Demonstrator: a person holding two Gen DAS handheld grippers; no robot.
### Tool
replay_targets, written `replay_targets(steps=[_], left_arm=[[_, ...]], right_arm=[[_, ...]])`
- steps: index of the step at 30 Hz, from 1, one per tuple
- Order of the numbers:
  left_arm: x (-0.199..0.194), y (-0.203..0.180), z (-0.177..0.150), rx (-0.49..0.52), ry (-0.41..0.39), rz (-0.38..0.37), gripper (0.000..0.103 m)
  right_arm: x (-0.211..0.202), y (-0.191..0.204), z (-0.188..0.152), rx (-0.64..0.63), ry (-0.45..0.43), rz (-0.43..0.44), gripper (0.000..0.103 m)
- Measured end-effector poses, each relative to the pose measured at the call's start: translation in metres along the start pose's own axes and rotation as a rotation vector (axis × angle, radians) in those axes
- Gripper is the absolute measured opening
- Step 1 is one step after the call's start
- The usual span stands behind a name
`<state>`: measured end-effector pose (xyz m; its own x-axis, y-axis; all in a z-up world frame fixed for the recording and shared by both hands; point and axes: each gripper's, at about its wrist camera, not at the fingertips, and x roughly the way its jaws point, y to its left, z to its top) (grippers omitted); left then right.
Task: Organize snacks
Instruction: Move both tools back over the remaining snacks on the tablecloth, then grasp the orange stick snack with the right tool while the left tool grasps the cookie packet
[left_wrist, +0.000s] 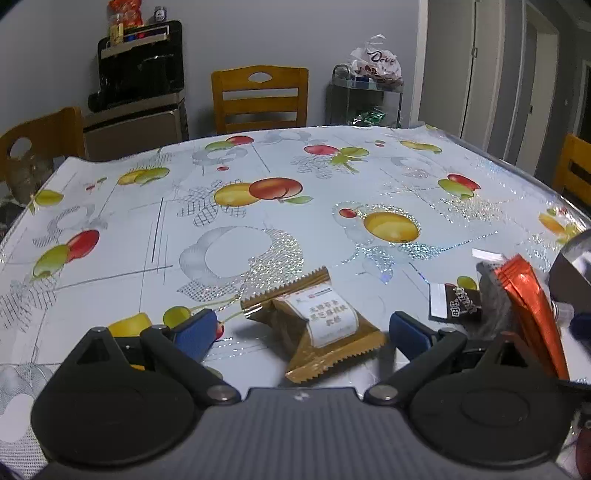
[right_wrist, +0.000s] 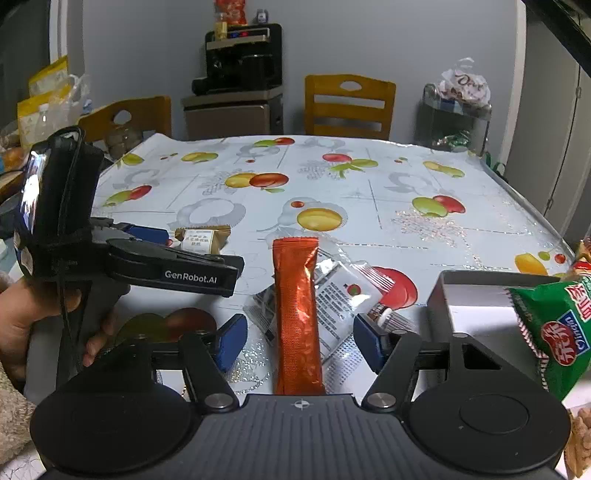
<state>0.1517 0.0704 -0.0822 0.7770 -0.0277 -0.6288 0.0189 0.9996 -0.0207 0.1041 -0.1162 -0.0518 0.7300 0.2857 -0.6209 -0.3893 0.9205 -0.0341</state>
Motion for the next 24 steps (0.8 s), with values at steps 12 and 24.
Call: replay_targets(steps=[12,24], left_arm=[[0.002,0.0,0.0,-0.001,0.013,0.019,0.101],[-0.003,0.004,-0.002,0.006,-0.01,-0.009,0.08]], right_arm=[[0.008,0.01,-0.003,-0.04,0.007,-0.027,0.036],[-0.004,0.005,-0.005,0.006,-0.004,-0.026,0.023]])
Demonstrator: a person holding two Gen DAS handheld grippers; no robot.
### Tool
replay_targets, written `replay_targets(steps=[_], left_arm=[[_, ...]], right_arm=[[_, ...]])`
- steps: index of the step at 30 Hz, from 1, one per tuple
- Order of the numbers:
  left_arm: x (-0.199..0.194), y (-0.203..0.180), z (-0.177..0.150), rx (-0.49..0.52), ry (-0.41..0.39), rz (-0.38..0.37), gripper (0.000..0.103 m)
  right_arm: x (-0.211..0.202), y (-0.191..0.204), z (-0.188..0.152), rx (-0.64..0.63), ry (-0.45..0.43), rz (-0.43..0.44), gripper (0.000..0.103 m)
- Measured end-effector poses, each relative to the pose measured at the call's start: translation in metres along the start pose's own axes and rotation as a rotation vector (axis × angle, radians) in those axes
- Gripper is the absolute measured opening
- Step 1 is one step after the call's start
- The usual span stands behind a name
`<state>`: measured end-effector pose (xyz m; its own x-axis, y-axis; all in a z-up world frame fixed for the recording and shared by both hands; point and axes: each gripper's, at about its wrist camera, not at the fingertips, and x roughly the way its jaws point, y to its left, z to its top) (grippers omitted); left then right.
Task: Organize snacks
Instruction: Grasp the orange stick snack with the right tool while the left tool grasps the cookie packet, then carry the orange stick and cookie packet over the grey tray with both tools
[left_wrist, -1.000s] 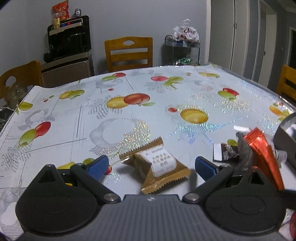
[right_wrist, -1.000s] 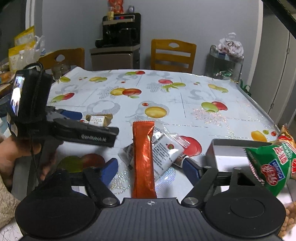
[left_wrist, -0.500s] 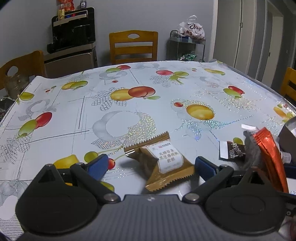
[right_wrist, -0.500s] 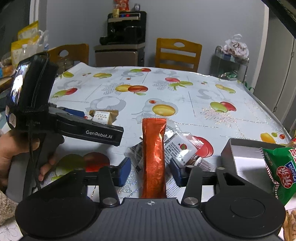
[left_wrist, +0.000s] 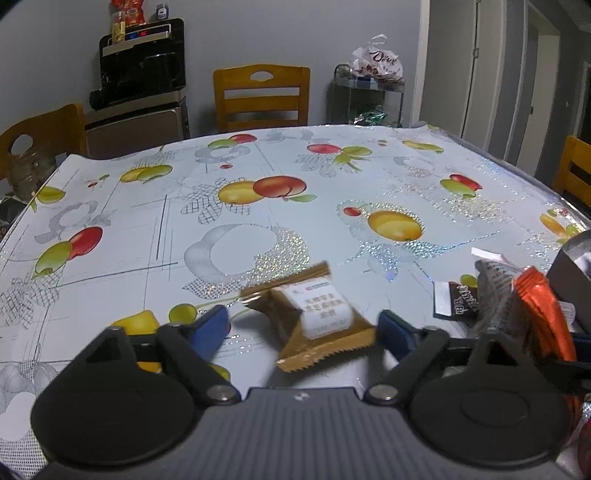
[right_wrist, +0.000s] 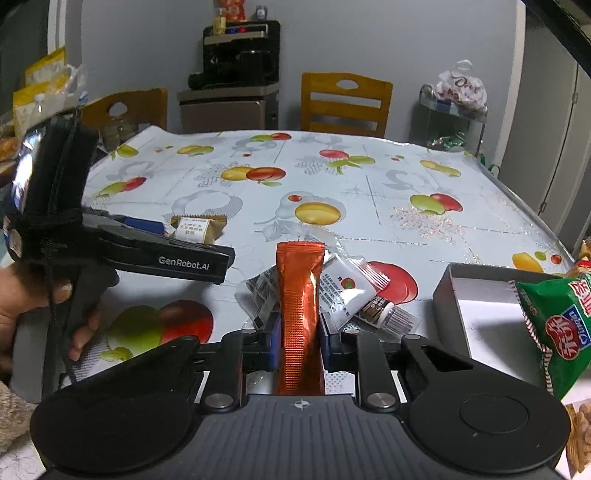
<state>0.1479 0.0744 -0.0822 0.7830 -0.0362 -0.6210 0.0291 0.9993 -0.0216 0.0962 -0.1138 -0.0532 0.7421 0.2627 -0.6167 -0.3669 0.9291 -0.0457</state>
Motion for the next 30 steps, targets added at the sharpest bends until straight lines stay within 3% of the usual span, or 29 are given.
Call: replay_targets(steps=[5,18,30], left_arm=[[-0.004,0.003,-0.001,0.011,-0.017,-0.025,0.056],[-0.028,-0.001,-0.007,0.045,-0.024,-0.02,0.054],[-0.111,-0.025,-0.033,0.136,-0.03,-0.102,0.054]], right_arm=[[-0.023,-0.002,-0.001,0.007,-0.037,0.011,0.023],[-0.066,-0.014,-0.02,0.006,-0.068,0.024,0.023],[-0.085,-0.031,-0.034,0.008,-0.072,0.047,0.023]])
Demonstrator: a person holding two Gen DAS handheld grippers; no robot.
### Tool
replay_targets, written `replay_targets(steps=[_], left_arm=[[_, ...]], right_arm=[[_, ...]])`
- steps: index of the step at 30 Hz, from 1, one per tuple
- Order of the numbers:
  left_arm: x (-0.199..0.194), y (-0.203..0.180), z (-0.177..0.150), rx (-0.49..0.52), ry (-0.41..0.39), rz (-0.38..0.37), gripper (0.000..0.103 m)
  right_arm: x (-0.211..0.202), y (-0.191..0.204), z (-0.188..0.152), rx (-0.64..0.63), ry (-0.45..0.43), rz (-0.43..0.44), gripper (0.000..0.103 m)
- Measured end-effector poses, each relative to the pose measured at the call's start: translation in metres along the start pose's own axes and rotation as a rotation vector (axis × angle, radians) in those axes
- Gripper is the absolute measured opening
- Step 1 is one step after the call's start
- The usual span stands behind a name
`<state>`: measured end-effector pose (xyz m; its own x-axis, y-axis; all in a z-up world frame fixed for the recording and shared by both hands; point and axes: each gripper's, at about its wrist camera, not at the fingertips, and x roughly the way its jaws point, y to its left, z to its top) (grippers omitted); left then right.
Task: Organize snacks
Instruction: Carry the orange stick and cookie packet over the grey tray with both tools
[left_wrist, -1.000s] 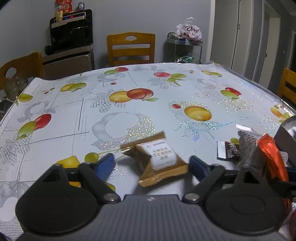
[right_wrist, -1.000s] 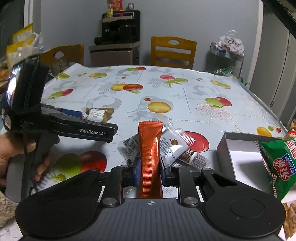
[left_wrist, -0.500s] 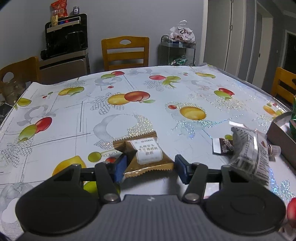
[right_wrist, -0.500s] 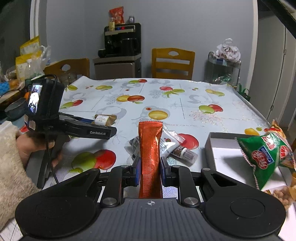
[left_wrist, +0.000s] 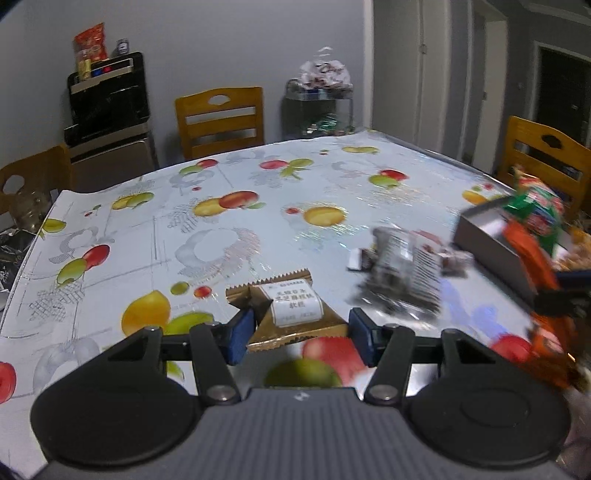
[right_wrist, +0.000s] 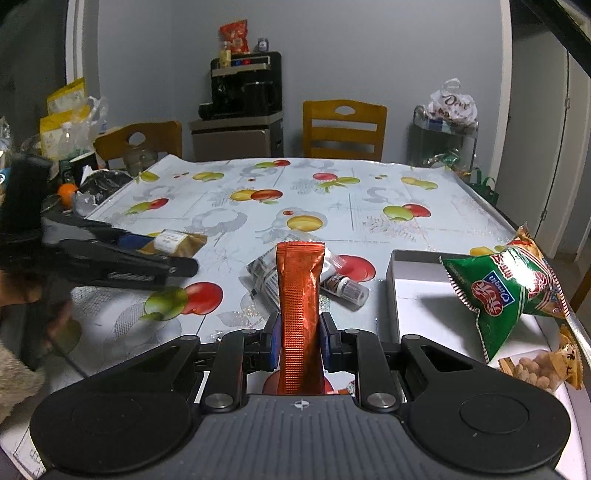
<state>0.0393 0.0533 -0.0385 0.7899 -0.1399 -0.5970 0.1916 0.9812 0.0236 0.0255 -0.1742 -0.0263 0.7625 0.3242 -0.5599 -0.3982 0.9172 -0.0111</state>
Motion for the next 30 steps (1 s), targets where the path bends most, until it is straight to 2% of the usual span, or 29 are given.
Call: replay_targets(steps=[4,8,14,30], left_arm=[[-0.024,-0.007,-0.019,0.074,0.03,-0.077,0.054],[-0.036,-0.011,-0.038,0.082,0.065,-0.127,0.054],[-0.045,-0.023,-0.046,0.091,0.064,-0.129,0.054],[-0.061,-0.041,-0.019,0.139,0.004,-0.123,0.054]], right_arm=[[-0.005,0.0,-0.002,-0.014,-0.008,0.007,0.023],[-0.007,0.001,-0.004,-0.019,-0.004,0.015,0.023],[-0.013,0.0,-0.003,-0.02,-0.005,0.033,0.023],[-0.04,-0.024,0.0,0.021,-0.045,0.011,0.023]])
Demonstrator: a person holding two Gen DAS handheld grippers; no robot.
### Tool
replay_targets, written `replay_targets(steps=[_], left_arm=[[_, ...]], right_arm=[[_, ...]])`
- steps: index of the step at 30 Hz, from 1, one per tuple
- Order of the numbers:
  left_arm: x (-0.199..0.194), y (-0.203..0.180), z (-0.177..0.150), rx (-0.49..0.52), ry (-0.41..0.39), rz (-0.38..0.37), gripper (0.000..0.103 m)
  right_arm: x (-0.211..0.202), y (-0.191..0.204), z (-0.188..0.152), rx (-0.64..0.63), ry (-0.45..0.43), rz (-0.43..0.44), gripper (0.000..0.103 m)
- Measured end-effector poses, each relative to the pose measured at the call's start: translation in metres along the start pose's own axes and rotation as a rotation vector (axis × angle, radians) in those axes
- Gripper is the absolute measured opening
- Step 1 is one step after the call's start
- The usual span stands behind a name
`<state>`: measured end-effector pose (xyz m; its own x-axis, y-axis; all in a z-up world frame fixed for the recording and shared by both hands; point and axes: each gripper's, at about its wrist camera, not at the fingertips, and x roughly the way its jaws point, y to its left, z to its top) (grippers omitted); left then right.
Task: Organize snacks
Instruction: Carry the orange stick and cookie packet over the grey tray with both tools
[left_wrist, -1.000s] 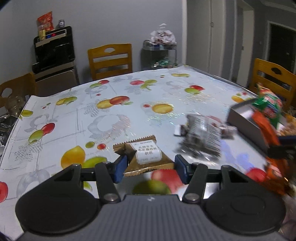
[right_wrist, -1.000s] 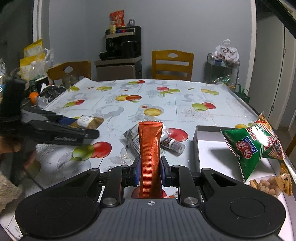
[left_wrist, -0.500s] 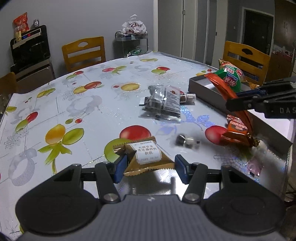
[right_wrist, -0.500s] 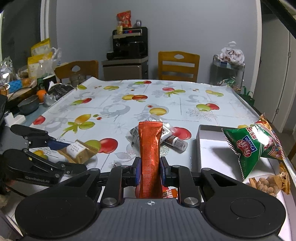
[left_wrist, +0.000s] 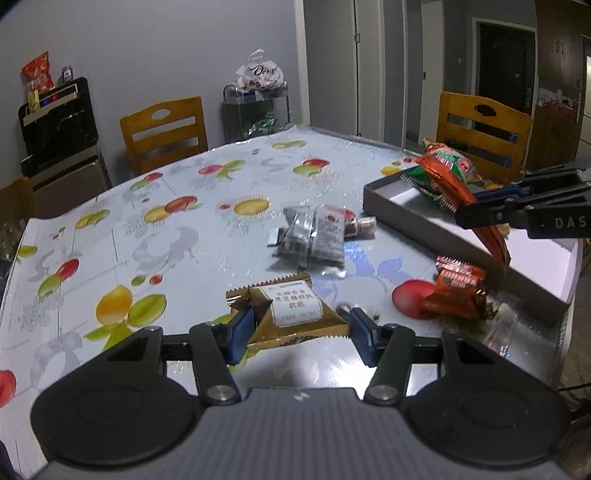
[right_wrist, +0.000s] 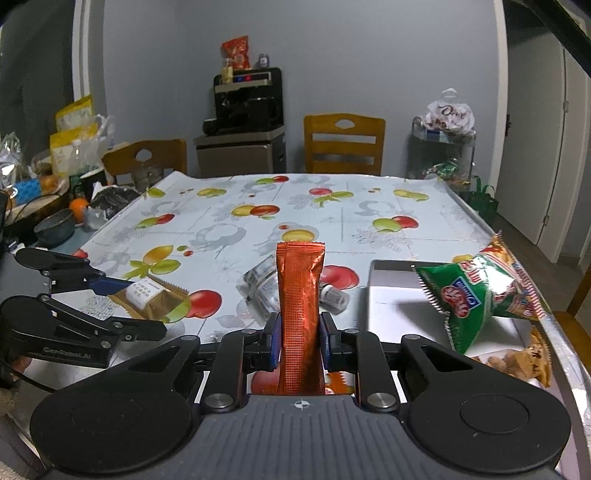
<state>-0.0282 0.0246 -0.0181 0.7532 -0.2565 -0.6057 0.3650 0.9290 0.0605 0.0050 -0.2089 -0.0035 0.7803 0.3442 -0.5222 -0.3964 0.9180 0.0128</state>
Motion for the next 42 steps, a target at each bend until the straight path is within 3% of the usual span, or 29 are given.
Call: replay_targets(steps=[7,19,31,42], left_arm=[[-0.004,-0.014,0.012,0.023,-0.028,-0.028,0.054],[-0.006,-0.06,0.044,0.106,-0.09,-0.151,0.054],[0.027,-0.134,0.073,0.22,-0.089,-0.292,0.054],[0.067,-0.195,0.083,0.303,-0.054,-0.455,0.054]], right_arm=[[-0.014,-0.015,-0.001,0.017,-0.019,-0.03,0.023],[-0.041,-0.064,-0.015,0.091,-0.032,-0.15,0.023],[-0.06,-0.114,-0.04,0.169,-0.023,-0.241,0.023],[-0.06,-0.144,-0.066,0.209,0.022,-0.235,0.023]])
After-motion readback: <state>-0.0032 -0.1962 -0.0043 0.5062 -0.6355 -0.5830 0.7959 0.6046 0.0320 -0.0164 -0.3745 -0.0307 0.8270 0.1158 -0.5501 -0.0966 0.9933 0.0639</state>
